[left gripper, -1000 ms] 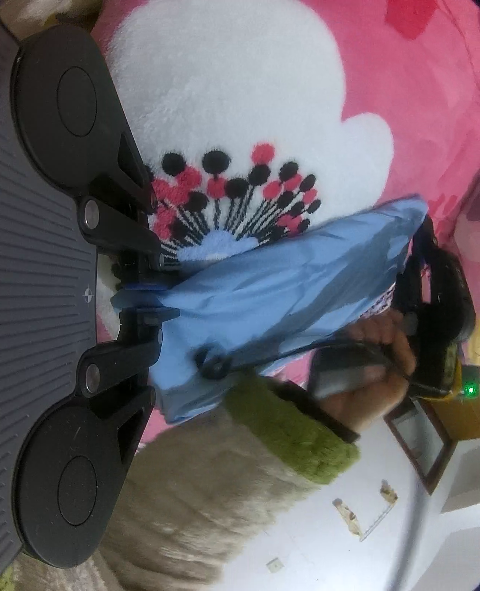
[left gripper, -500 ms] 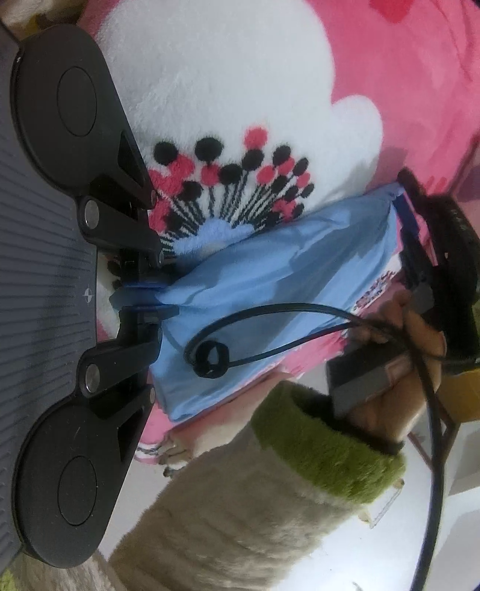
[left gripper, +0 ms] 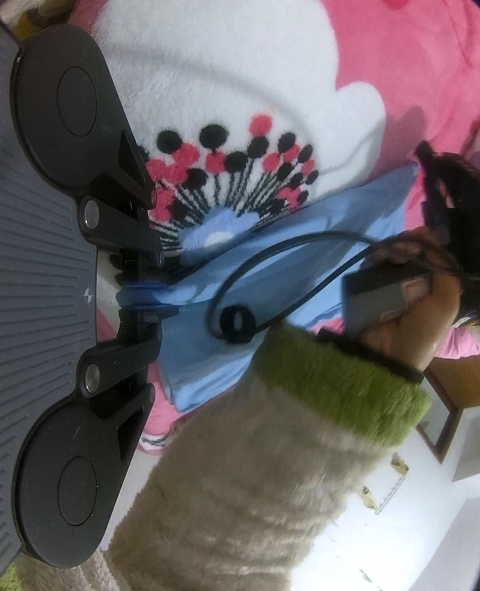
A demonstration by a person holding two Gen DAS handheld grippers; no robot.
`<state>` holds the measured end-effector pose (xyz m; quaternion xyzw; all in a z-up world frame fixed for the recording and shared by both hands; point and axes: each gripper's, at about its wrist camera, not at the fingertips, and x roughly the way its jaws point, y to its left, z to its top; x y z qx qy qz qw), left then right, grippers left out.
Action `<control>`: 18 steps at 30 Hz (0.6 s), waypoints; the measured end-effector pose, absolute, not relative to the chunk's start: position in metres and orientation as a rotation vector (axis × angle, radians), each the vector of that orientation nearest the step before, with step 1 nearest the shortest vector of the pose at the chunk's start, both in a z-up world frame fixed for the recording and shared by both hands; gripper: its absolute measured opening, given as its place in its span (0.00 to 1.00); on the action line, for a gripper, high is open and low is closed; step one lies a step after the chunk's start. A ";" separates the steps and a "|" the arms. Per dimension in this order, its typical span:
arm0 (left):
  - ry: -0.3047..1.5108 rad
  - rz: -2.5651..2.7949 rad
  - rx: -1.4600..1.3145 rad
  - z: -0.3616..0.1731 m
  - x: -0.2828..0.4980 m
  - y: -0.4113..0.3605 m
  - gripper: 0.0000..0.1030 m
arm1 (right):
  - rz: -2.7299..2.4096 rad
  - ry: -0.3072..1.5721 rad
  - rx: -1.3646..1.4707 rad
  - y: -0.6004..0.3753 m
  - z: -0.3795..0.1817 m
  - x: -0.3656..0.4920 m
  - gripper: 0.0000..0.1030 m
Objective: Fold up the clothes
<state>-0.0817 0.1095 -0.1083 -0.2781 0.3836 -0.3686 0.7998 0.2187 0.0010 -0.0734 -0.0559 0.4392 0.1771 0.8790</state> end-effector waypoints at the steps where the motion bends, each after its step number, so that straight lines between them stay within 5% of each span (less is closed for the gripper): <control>1: 0.825 -0.793 -0.603 -0.109 -0.083 0.111 0.06 | 0.399 0.894 -0.036 -0.010 -0.064 0.219 0.03; 9: 0.840 -0.811 -0.633 -0.113 -0.090 0.121 0.07 | 0.476 0.528 0.328 -0.162 0.063 0.142 0.08; 12: 0.850 -0.810 -0.637 -0.113 -0.091 0.126 0.07 | 0.366 0.465 0.243 -0.218 0.100 0.095 0.31; 18: 0.888 -0.775 -0.632 -0.106 -0.073 0.112 0.08 | 0.215 0.724 0.139 -0.255 0.041 0.069 0.32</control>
